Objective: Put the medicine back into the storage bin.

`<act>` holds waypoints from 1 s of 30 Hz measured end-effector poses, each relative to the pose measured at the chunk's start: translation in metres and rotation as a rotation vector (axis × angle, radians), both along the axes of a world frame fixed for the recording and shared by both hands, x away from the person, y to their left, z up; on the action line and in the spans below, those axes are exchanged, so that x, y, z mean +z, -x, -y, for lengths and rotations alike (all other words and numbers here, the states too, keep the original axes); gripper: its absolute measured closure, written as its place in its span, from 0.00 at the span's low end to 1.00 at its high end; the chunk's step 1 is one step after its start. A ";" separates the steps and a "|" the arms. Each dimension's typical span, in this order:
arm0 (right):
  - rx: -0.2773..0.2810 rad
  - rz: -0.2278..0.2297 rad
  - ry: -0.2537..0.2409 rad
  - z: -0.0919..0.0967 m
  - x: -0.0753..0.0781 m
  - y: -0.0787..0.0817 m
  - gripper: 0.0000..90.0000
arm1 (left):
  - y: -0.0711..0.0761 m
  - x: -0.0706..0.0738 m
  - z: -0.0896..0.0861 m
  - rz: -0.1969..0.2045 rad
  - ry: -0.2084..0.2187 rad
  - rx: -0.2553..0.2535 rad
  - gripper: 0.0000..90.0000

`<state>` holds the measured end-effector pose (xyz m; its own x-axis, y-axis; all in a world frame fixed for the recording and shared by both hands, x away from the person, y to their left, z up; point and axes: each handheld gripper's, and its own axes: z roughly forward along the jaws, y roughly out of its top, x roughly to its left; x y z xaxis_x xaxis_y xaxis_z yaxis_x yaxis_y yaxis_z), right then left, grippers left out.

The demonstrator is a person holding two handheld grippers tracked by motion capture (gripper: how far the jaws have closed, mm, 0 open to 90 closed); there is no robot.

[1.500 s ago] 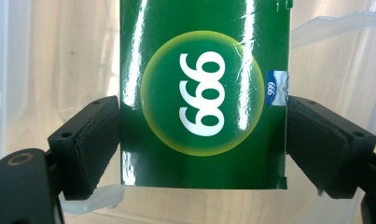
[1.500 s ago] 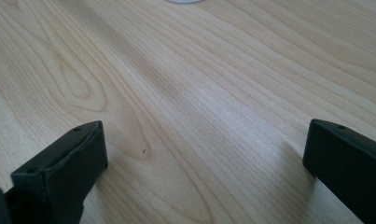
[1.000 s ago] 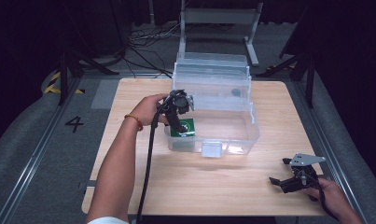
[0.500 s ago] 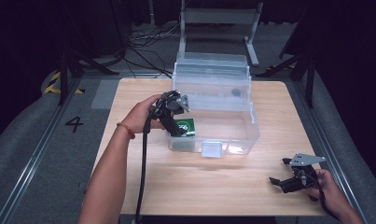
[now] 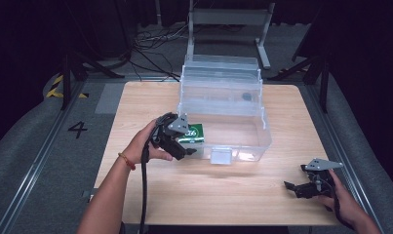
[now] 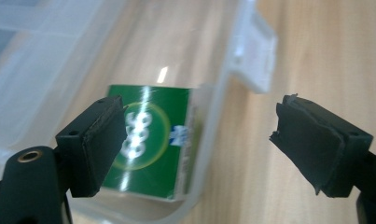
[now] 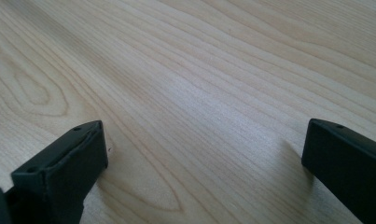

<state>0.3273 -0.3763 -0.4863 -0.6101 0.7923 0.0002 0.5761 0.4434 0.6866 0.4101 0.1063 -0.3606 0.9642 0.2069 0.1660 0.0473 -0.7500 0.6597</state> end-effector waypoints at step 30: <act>0.129 0.150 -0.073 -0.008 0.089 -0.062 0.39 | 0.000 -0.039 0.026 -0.038 -0.082 0.031 0.59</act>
<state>0.3891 -0.3688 -0.3971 -0.7037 0.7092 -0.0436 0.4069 0.4526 0.7935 0.4098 0.0800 -0.3993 0.9634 0.2245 0.1466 0.0958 -0.7990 0.5936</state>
